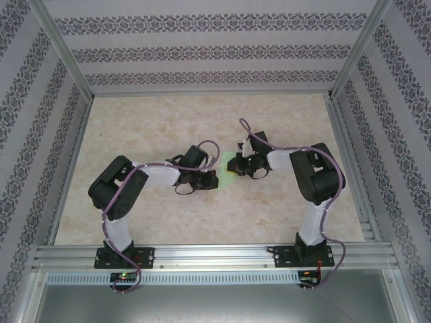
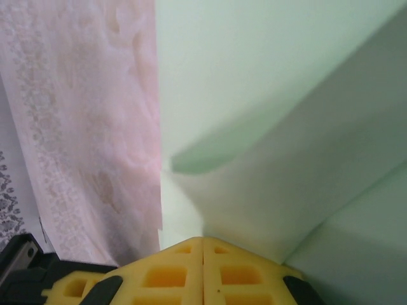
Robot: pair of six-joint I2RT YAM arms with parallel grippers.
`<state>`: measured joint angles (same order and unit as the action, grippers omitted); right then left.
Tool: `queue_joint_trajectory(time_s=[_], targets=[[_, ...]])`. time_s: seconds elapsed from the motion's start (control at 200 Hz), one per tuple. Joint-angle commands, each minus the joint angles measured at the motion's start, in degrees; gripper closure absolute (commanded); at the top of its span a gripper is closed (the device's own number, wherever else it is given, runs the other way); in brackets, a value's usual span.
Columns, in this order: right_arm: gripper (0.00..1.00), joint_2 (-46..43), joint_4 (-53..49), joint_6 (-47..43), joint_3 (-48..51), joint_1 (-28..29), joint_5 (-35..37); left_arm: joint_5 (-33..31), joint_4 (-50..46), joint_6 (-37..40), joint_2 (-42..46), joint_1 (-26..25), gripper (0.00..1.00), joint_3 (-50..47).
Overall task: Fold a paper plane with a square sheet of paper (pick it up from the middle)
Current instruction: Fourth fold the wing at the center of the table.
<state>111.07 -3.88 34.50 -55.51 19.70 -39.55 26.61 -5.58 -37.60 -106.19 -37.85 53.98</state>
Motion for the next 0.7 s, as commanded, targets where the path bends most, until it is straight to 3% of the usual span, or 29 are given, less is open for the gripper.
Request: queue_joint_trajectory(time_s=[0.0,0.385,0.565,0.694], targets=[[0.93,3.3,1.1,-3.0,-2.7,-4.1,9.8,-2.6,-11.9,1.3,-1.1,-0.4,1.0,-2.2],[0.92,5.4,-0.3,-4.2,-7.8,-7.9,6.4,-2.6,-12.2,1.5,-0.8,-0.5,1.0,-1.6],[0.9,-1.9,2.5,-1.3,-6.7,-7.4,0.3,-2.3,-11.1,2.8,1.2,-0.5,1.0,0.4],[0.87,-7.3,-0.4,-2.2,-5.6,-6.3,2.3,-3.6,-9.9,4.5,4.8,-0.5,0.99,3.2]])
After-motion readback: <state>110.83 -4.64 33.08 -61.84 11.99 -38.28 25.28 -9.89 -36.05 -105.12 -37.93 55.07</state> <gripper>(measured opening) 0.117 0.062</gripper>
